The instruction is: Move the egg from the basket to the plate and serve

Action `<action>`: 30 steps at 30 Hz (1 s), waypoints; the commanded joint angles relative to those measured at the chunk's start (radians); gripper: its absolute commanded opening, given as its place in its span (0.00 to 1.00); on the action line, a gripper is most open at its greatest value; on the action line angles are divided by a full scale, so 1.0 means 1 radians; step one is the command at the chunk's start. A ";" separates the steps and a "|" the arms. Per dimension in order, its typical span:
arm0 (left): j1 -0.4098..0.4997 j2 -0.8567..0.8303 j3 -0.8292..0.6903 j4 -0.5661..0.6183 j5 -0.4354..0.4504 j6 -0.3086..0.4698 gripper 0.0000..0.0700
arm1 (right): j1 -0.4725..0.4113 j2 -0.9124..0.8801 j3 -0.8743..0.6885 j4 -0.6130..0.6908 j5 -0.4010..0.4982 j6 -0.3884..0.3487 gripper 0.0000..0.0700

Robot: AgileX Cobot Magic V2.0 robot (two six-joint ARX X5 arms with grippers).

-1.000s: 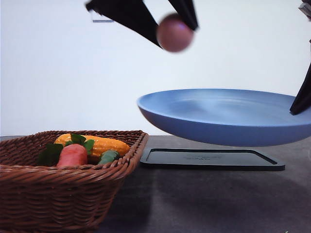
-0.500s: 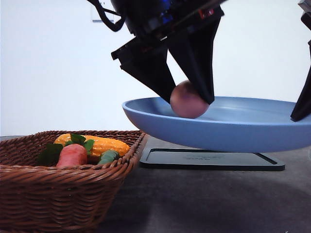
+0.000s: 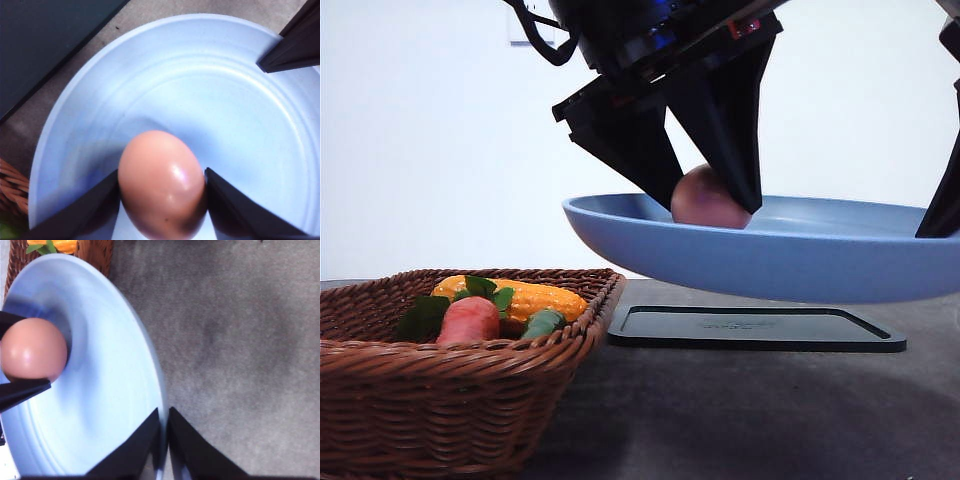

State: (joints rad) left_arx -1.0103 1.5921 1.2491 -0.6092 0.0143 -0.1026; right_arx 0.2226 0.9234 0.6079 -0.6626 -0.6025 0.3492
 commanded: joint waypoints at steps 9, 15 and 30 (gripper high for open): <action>-0.011 -0.045 0.035 0.011 0.000 -0.012 0.64 | 0.002 0.004 0.012 0.026 0.003 0.013 0.00; -0.010 -0.177 0.035 0.011 -0.010 -0.010 0.63 | -0.007 0.054 0.012 0.036 0.000 0.011 0.00; 0.005 -0.527 0.035 -0.105 -0.414 0.031 0.63 | -0.212 0.435 0.165 0.155 -0.037 -0.072 0.00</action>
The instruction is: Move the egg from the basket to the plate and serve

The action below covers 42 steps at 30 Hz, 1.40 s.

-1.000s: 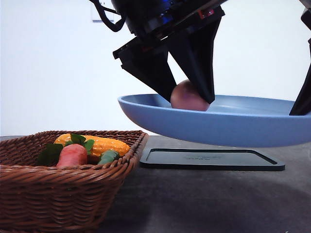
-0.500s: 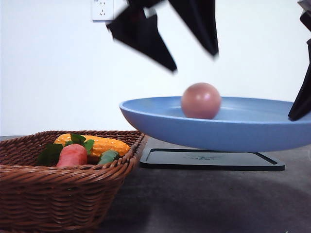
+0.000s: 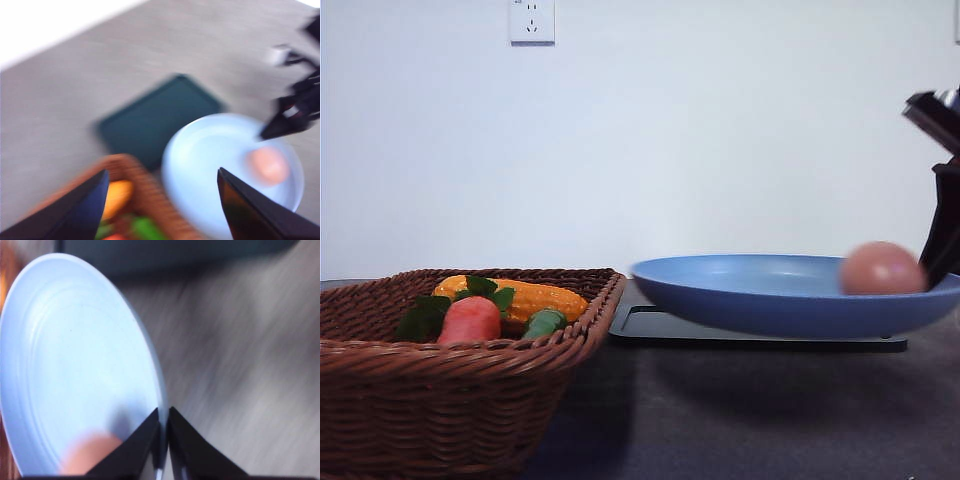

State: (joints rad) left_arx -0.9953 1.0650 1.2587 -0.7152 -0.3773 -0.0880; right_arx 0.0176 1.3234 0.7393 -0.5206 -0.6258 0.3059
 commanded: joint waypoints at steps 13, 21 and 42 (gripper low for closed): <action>-0.010 -0.161 0.026 -0.122 -0.151 -0.010 0.63 | -0.033 0.483 0.451 0.010 -0.011 -0.037 0.00; -0.010 -0.170 0.026 -0.153 -0.151 -0.036 0.63 | -0.033 0.657 0.607 -0.027 -0.002 -0.046 0.00; -0.010 -0.158 0.026 -0.153 -0.151 -0.055 0.63 | -0.028 0.659 0.625 -0.012 0.031 -0.097 0.31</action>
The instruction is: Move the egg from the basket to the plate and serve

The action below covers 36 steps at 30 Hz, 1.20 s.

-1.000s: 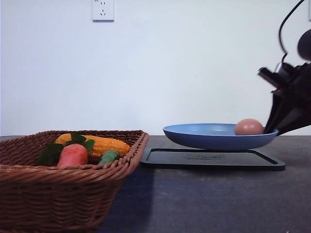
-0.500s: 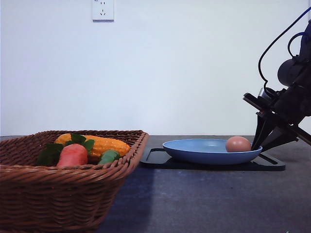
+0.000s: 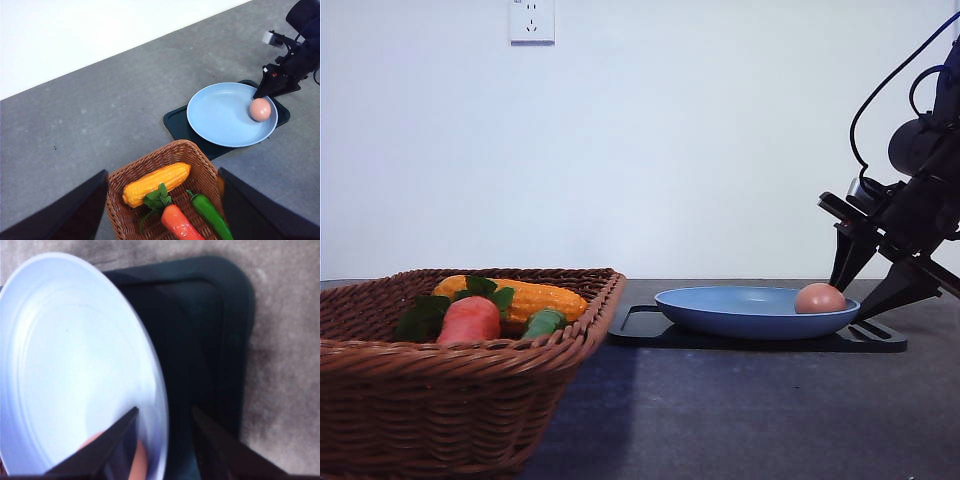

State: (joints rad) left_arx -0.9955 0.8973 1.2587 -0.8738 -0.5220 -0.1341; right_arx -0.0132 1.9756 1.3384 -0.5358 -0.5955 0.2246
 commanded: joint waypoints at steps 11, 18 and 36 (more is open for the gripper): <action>-0.010 0.066 0.026 0.023 -0.006 0.023 0.43 | 0.003 -0.195 0.027 -0.067 -0.006 -0.021 0.14; 0.038 0.155 0.025 0.003 -0.006 0.127 0.00 | 0.087 -0.397 0.021 -0.211 0.080 -0.080 0.00; 0.523 -0.052 -0.446 0.343 0.212 0.043 0.00 | 0.501 -0.963 -0.388 -0.018 0.683 -0.124 0.00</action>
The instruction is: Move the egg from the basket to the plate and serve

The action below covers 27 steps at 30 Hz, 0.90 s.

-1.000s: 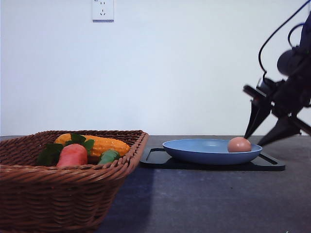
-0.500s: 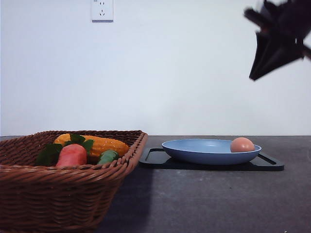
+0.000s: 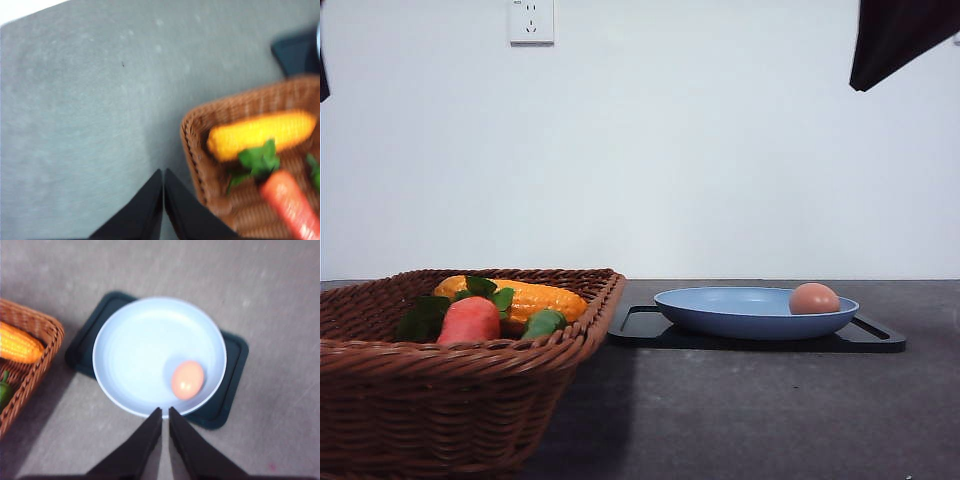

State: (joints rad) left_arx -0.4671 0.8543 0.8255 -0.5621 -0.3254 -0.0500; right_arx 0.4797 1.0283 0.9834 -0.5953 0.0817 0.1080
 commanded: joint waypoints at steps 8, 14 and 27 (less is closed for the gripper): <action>-0.006 -0.226 -0.250 0.239 0.091 -0.176 0.00 | 0.014 -0.249 -0.435 0.445 0.003 -0.007 0.00; -0.006 -0.280 -0.285 0.219 0.099 -0.224 0.00 | 0.014 -0.285 -0.580 0.576 0.004 0.079 0.00; -0.006 -0.278 -0.284 0.219 0.098 -0.224 0.00 | 0.014 -0.285 -0.580 0.569 0.005 0.082 0.00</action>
State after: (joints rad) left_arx -0.4686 0.5709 0.5289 -0.3534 -0.2295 -0.2661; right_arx 0.4862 0.7395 0.3954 -0.0376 0.0826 0.1795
